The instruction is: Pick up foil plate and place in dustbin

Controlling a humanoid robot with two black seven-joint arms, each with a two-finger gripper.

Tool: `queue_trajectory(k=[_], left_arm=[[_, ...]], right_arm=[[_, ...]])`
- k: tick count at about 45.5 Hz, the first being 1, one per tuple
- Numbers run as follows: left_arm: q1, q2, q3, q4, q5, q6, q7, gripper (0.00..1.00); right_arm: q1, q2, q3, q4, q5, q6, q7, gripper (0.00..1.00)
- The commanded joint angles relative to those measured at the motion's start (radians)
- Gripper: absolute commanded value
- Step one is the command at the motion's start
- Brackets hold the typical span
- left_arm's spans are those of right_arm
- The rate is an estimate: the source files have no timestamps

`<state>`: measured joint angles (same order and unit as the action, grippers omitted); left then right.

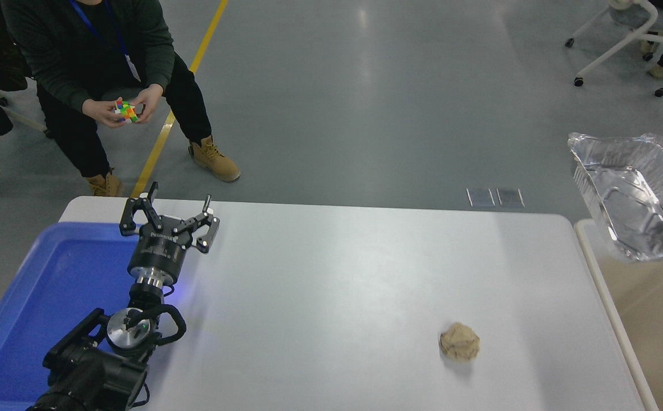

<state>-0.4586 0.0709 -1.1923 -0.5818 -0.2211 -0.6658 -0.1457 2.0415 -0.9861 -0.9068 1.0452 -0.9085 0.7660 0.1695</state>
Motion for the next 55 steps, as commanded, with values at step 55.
queue_trajectory(k=[55], left_arm=[[0.001, 0.001, 0.000, 0.000, -0.001, -0.002, 0.000, 0.99]], right_arm=[[-1.432, 0.472, 0.862, -1.263, 0.697, -0.738, -0.077, 0.00]])
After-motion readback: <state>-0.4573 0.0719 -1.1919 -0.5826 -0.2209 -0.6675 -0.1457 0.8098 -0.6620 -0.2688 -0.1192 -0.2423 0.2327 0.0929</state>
